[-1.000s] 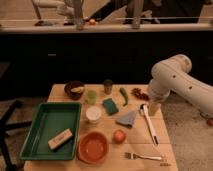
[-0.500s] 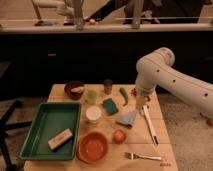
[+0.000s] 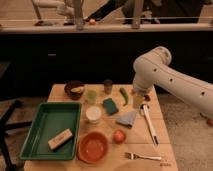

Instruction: Place banana in red bowl

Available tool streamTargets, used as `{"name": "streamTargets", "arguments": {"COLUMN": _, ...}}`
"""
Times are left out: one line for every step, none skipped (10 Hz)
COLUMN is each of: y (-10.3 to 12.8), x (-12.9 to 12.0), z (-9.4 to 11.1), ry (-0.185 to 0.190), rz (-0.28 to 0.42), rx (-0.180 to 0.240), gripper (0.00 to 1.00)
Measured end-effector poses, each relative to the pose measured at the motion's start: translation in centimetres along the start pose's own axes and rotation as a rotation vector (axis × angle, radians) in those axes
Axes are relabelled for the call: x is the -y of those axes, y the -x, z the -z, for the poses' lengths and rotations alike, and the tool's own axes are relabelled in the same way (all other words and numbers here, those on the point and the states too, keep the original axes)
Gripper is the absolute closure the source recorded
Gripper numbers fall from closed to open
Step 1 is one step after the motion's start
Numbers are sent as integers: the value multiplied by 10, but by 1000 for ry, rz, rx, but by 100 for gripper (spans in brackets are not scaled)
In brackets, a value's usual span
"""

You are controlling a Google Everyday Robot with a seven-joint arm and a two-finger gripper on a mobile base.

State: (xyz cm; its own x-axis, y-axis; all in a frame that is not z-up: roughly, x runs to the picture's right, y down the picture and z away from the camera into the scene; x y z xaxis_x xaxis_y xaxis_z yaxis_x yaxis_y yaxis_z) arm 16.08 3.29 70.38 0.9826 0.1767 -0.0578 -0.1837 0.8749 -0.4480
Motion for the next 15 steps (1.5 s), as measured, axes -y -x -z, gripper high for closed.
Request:
{"name": "streamTargets", "arguments": {"y": 0, "x": 0, "z": 0, "ry": -4, "rz": -6, "rx": 5, "gripper": 20}}
{"name": "streamTargets", "arguments": {"y": 1, "x": 2, "z": -1, "ry": -9, "rz": -29, "rx": 23, "gripper": 20}}
{"name": "streamTargets", "arguments": {"y": 6, "x": 6, "z": -3, "ry": -17, "rz": -41, "rx": 35, "gripper": 20}}
{"name": "streamTargets", "arguments": {"y": 29, "x": 9, "z": -5, "ry": -18, "rz": -45, "rx": 73, "gripper": 20}}
{"name": "streamTargets", "arguments": {"y": 43, "x": 11, "z": -6, "ry": -21, "rz": -45, "rx": 89, "gripper": 20}}
{"name": "streamTargets", "arguments": {"y": 62, "x": 14, "z": -6, "ry": -24, "rz": -38, "rx": 106, "gripper": 20}}
{"name": "streamTargets", "arguments": {"y": 83, "x": 17, "z": -7, "ry": -26, "rz": -27, "rx": 124, "gripper": 20}}
{"name": "streamTargets", "arguments": {"y": 112, "x": 22, "z": -9, "ry": -27, "rz": -11, "rx": 148, "gripper": 20}}
{"name": "streamTargets", "arguments": {"y": 126, "x": 26, "z": -11, "ry": -26, "rz": -4, "rx": 161, "gripper": 20}}
{"name": "streamTargets", "arguments": {"y": 139, "x": 31, "z": -13, "ry": -24, "rz": 1, "rx": 176, "gripper": 20}}
{"name": "streamTargets", "arguments": {"y": 148, "x": 36, "z": -17, "ry": -23, "rz": -1, "rx": 188, "gripper": 20}}
{"name": "streamTargets", "arguments": {"y": 154, "x": 40, "z": -20, "ry": -24, "rz": -11, "rx": 196, "gripper": 20}}
{"name": "streamTargets", "arguments": {"y": 159, "x": 44, "z": -24, "ry": -29, "rz": -19, "rx": 197, "gripper": 20}}
{"name": "streamTargets", "arguments": {"y": 174, "x": 46, "z": -31, "ry": -25, "rz": -29, "rx": 203, "gripper": 20}}
{"name": "streamTargets", "arguments": {"y": 184, "x": 48, "z": -36, "ry": -26, "rz": -39, "rx": 203, "gripper": 20}}
